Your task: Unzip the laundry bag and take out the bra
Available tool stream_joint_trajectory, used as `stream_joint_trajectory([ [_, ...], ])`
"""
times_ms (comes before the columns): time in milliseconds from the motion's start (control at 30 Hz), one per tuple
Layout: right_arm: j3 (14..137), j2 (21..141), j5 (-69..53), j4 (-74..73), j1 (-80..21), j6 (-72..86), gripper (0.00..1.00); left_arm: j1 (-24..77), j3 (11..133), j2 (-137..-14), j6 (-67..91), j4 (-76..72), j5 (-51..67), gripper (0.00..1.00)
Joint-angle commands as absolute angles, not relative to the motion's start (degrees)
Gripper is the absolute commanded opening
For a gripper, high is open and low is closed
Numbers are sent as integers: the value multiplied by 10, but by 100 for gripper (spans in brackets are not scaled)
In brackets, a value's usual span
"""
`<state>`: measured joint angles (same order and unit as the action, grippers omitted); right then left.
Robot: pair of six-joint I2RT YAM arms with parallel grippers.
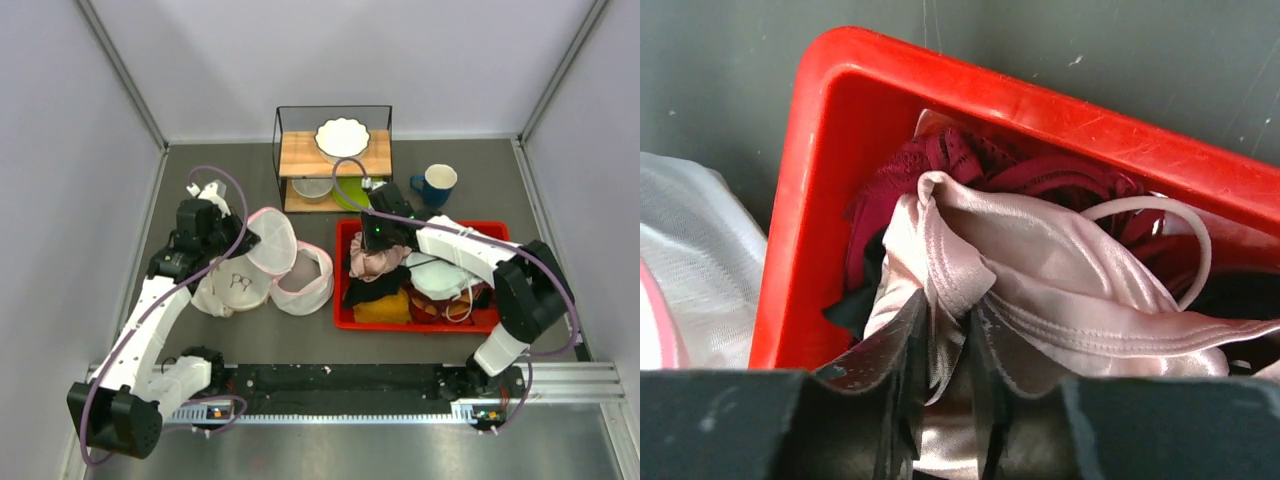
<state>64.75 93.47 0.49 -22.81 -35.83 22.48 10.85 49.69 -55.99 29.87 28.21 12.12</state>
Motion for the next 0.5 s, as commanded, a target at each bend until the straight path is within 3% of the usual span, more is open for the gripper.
stream_joint_trajectory([
  [0, 650, 887, 26, -211, -353, 221, 39, 105, 496, -542, 298, 265, 115, 0],
  [100, 652, 841, 26, -216, -354, 223, 56, 105, 491, -533, 300, 268, 113, 0],
  [300, 673, 755, 15, -240, -360, 229, 79, 105, 475, -505, 296, 263, 125, 0],
  [467, 695, 744, 37, -252, -389, 232, 82, 106, 469, -473, 301, 265, 119, 0],
])
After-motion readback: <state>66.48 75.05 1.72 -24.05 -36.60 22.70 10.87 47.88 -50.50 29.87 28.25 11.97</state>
